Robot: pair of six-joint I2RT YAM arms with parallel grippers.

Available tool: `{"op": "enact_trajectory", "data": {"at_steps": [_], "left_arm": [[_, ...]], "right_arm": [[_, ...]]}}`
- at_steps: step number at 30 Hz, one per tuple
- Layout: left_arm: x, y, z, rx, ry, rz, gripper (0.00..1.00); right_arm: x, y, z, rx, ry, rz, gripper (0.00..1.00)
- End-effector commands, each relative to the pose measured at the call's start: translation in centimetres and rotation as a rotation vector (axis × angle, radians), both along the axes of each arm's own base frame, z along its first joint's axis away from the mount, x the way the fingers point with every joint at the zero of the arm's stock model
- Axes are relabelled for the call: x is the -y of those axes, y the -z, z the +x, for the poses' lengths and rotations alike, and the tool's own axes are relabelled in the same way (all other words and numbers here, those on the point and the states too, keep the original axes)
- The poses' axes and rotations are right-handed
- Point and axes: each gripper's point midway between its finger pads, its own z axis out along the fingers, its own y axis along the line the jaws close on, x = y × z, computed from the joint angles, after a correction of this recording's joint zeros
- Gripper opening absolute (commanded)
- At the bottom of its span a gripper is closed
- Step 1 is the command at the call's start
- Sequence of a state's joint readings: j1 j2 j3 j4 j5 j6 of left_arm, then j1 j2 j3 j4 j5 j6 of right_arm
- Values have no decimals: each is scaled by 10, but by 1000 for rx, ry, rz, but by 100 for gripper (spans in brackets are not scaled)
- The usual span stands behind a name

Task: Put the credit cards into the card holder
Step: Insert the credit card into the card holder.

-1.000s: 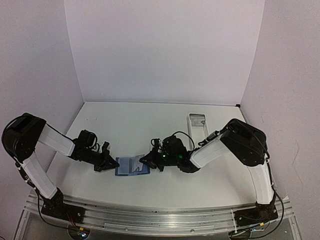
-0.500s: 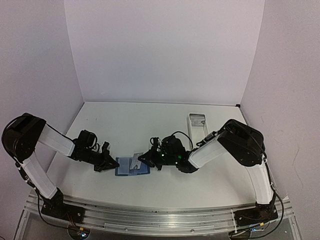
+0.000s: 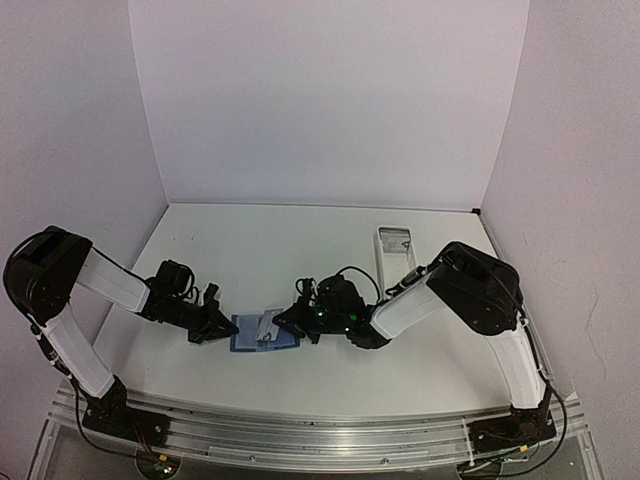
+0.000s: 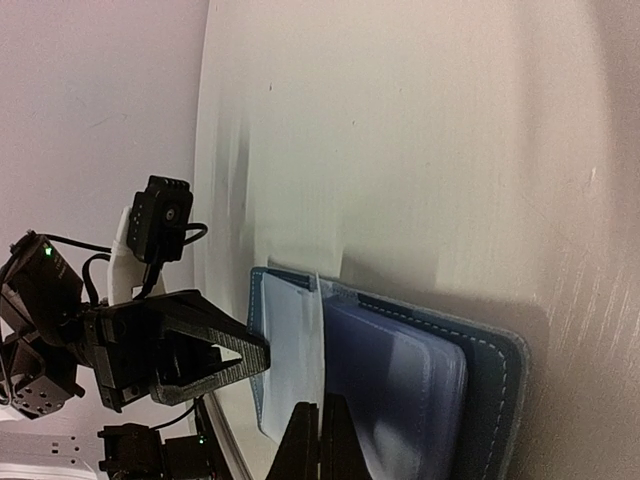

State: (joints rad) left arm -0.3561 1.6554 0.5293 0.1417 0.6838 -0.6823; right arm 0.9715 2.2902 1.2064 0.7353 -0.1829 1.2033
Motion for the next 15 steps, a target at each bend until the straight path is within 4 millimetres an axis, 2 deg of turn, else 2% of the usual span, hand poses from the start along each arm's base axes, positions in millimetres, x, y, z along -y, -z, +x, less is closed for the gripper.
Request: {"op": "enact_trajectory", "data": {"at_steps": [1,3,8,15], "left_arm": [[-24,37,-20,-113,-52,147,0],[-23,36,-19,-110,-52,144,0],[-22,34,-18,-100,-47,133,0],[-20,32,-17,-92,-45,121,0]], "right_arm": [[-3,15,-8,-8,-19,-47,0],[-3,21,-13,-16,-46,-63,0],[-7,39,-42,-77,-172,-112,0],[-9,56,-56,-169,-234,-133,0]]}}
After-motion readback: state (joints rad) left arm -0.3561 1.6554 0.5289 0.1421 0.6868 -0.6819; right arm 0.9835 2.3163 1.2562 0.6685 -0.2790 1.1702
